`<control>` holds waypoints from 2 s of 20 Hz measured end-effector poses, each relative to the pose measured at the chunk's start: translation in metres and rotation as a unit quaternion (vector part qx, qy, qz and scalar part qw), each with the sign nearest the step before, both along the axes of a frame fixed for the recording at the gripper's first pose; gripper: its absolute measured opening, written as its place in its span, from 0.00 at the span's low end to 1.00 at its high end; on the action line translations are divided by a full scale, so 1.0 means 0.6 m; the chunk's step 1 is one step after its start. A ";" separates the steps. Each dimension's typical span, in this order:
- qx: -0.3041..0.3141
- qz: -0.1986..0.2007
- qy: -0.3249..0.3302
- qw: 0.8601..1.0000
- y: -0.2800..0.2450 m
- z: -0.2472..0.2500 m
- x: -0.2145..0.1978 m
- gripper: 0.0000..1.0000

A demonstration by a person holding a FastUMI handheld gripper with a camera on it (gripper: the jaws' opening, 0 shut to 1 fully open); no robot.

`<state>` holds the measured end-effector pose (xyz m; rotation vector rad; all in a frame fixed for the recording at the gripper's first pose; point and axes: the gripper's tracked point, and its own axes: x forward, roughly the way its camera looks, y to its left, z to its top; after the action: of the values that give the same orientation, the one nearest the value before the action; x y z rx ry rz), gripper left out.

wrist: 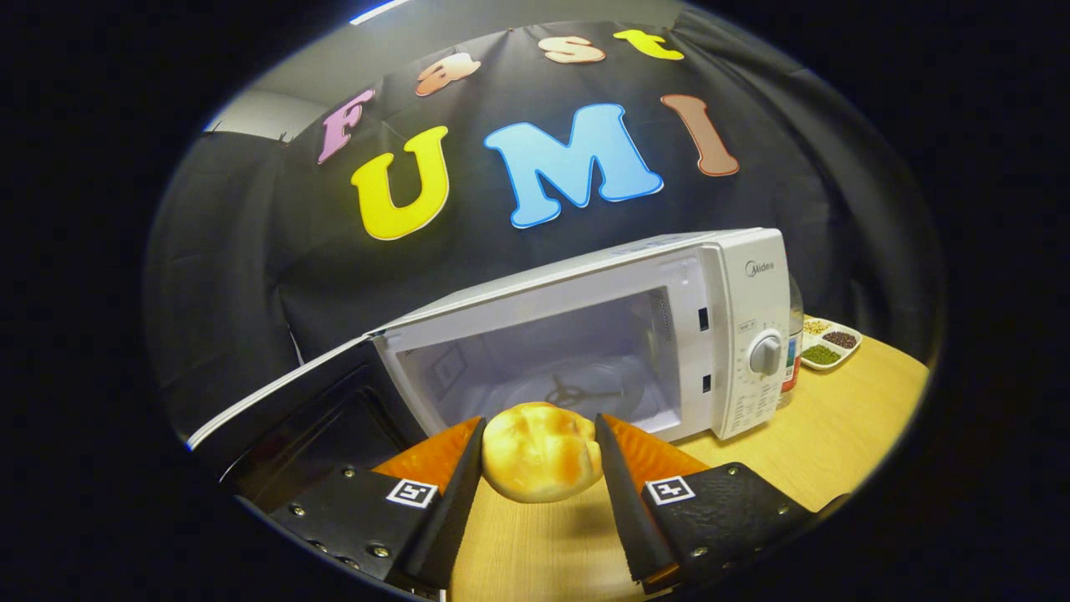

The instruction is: Open the microwave, put the food inside, and close the microwave door.

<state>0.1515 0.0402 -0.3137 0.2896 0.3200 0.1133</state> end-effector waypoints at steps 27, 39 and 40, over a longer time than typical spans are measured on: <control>0.086 -0.092 0.029 0.992 0.021 -0.120 0.210 0.97; 0.065 0.056 -0.004 0.996 0.035 0.037 -0.025 0.97; 0.065 0.082 -0.011 0.994 0.043 0.057 -0.065 0.97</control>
<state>0.1124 0.0658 -0.2797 0.3912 0.3158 0.3004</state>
